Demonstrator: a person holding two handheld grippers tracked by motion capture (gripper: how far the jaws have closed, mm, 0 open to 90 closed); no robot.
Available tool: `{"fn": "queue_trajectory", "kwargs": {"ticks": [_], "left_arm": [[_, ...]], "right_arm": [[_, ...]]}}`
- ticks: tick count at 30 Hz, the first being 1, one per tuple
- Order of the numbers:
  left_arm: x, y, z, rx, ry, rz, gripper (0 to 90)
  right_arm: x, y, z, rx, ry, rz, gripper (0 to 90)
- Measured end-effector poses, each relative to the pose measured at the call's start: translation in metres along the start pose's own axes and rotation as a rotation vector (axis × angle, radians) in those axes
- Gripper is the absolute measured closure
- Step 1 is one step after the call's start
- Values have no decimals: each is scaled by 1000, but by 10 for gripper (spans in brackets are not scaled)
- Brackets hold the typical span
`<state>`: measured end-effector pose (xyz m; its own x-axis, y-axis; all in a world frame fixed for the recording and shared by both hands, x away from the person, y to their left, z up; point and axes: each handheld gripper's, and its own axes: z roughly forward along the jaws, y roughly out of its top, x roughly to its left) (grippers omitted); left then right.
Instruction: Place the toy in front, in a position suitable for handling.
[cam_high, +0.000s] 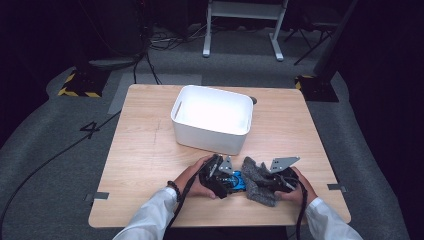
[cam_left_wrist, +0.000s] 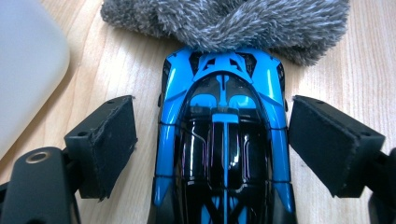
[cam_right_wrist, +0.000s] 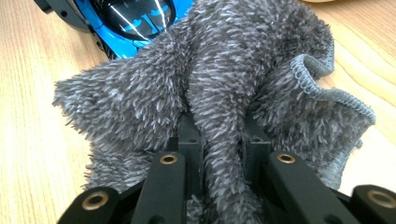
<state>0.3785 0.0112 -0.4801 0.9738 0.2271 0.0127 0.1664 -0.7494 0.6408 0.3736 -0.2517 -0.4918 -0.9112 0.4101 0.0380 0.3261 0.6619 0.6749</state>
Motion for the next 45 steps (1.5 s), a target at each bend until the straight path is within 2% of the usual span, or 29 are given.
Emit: {"fn": "queue_trajectory", "kwargs": {"ticks": [4,7,11,12,13,16,17,19,20,21,23,26,27,33,36,39,41,45], "left_arm": [[0,4,4,12,0,7,160],[3,7,5,13,-22,-8,157],[4,12,6,3,-22,-11,158],[2,16,8,25,-25,5,159],[2,16,8,25,-25,5,158],[0,19,13,75,-18,24,159],[0,19,14,97,-17,32,165],[-1,20,17,137,-6,17,162],[-1,22,20,170,-2,39,169],[-1,22,20,170,-2,39,170],[-3,25,23,212,6,53,168],[-4,29,25,222,12,62,167],[-4,32,27,235,15,78,164],[-1,37,32,236,-14,55,170],[0,38,32,240,-15,58,172],[1,39,32,242,-35,56,198],[-1,39,32,246,-37,64,235],[-1,39,31,246,-35,73,240]], "right_arm": [[1,1,1,3,2,-4,752],[1,2,2,4,10,-6,749],[1,2,2,4,12,-7,748],[1,2,2,4,13,-8,748],[1,2,2,4,13,-8,748],[1,2,2,3,15,-7,748],[1,2,2,4,16,-8,747],[1,3,2,3,16,-8,746],[1,3,2,5,16,-8,746],[1,3,2,5,16,-8,746],[1,3,2,7,15,-7,746],[1,3,2,9,16,-8,746],[1,4,3,7,18,-10,746],[1,4,3,7,17,-10,746],[1,3,3,4,16,-10,746],[1,4,3,6,17,-10,745],[1,3,3,3,17,-10,745],[1,3,3,2,15,-10,745]]}}
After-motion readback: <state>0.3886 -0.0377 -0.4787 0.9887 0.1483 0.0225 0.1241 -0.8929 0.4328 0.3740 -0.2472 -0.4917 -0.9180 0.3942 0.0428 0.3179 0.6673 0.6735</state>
